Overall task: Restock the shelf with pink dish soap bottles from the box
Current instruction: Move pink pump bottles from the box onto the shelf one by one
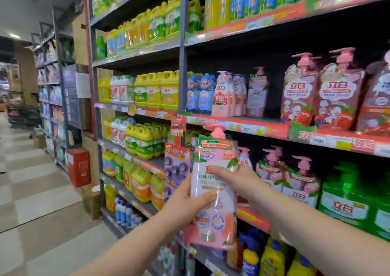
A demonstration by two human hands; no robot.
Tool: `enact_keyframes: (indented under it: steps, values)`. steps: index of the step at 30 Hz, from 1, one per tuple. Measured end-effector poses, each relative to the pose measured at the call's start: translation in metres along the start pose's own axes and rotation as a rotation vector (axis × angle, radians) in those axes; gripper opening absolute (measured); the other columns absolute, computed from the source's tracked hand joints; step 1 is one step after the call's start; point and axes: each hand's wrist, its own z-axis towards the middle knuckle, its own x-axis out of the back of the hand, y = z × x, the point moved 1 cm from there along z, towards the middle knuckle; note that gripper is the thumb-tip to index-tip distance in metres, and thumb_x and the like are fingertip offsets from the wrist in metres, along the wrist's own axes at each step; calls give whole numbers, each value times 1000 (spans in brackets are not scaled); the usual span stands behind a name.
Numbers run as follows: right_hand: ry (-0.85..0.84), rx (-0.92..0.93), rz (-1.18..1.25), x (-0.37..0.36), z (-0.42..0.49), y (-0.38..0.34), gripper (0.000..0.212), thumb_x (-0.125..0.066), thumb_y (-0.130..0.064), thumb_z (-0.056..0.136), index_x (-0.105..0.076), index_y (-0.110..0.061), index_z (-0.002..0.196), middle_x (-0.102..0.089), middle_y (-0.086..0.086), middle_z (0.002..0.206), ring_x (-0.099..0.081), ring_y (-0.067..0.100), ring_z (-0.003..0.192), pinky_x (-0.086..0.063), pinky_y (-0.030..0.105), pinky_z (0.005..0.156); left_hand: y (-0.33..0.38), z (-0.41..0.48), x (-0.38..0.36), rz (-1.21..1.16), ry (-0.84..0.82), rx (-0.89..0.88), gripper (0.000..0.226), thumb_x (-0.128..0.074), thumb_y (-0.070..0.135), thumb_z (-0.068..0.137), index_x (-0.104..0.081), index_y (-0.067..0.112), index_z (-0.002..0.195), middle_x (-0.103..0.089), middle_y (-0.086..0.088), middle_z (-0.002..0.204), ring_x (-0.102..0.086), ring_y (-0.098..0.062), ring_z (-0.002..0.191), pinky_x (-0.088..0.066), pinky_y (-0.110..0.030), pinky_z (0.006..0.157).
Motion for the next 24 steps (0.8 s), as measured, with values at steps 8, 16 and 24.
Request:
enact_keyframes:
  steps: [8, 16, 24]
  values:
    - [189, 101, -30, -16, 85, -40, 13, -76, -25, 78, -73, -16, 87, -75, 1, 86, -71, 10, 69, -54, 19, 58, 14, 110, 45, -48, -161, -149, 39, -64, 13, 87, -52, 36, 116, -74, 16, 92, -70, -2, 83, -50, -11, 61]
    - [340, 205, -89, 21, 150, -78, 26, -77, -26, 77, -72, -11, 96, -75, 8, 95, -72, 20, 82, -58, 32, 76, 40, 207, 37, -84, -299, -247, 37, -66, 21, 86, -53, 44, 112, -72, 17, 100, -69, -4, 90, -54, -17, 70]
    - [415, 352, -106, 81, 225, -118, 15, -78, -26, 75, -70, -16, 82, -77, 2, 81, -74, 16, 71, -57, 26, 56, 76, 314, 3, -77, -377, -355, 39, -66, 22, 86, -49, 41, 115, -69, 14, 103, -69, -1, 86, -53, -15, 64]
